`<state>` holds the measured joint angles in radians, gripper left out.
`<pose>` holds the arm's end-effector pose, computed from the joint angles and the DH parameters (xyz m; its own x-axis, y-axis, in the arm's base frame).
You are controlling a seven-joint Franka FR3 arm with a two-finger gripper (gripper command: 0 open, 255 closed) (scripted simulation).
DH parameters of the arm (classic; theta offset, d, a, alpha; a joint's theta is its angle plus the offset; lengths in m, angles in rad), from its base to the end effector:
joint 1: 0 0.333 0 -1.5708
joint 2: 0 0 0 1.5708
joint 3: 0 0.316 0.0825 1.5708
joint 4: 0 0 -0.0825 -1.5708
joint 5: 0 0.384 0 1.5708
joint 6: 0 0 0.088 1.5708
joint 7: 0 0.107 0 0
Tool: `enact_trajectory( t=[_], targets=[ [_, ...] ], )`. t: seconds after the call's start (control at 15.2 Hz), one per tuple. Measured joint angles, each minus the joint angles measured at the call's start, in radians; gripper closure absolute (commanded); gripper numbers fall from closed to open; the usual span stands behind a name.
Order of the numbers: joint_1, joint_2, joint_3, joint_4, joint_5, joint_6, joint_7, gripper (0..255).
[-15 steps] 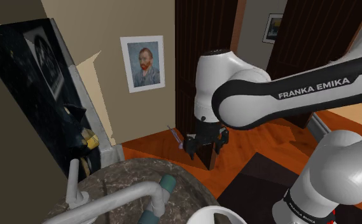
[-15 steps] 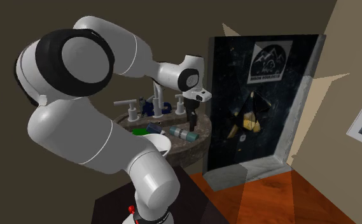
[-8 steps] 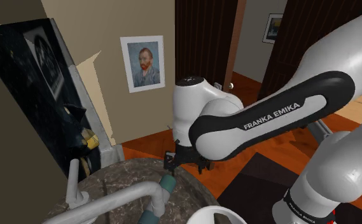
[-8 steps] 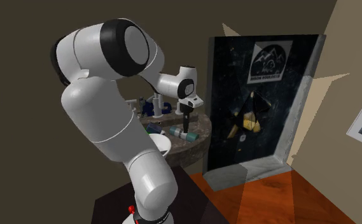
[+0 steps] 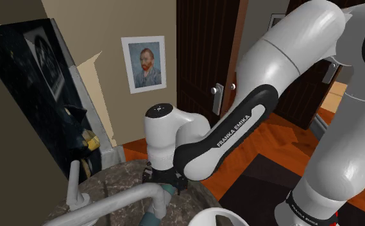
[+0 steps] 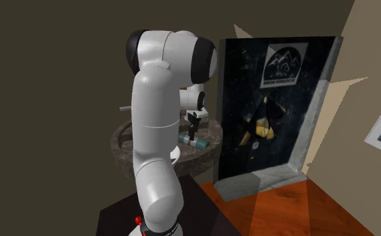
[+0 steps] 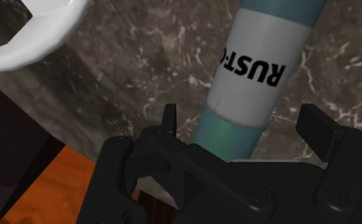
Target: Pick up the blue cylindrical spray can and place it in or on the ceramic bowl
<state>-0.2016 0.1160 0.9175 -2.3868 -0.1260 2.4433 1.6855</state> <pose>0.3740 0.3284 0.2889 0.6407 -0.7677 -0.0110 -0.7676 -0.6408 0.0104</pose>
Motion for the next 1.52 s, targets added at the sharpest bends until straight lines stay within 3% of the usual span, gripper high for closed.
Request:
enact_trajectory(
  t=[0.13, 0.53, 1.06, 1.12, 1.52],
  targets=[
    [0.049, 0.108, -0.050, 0.052, -0.130, 0.015, 0.136, 0],
    [0.124, 0.217, -0.135, 0.074, -0.263, 0.067, 0.246, 0],
    [0.137, 0.234, -0.152, 0.068, -0.288, 0.086, 0.263, 0],
    [0.137, 0.234, -0.152, 0.068, -0.288, 0.086, 0.263, 255],
    [0.136, 0.233, -0.152, 0.068, -0.287, 0.086, 0.263, 255]
  ],
)
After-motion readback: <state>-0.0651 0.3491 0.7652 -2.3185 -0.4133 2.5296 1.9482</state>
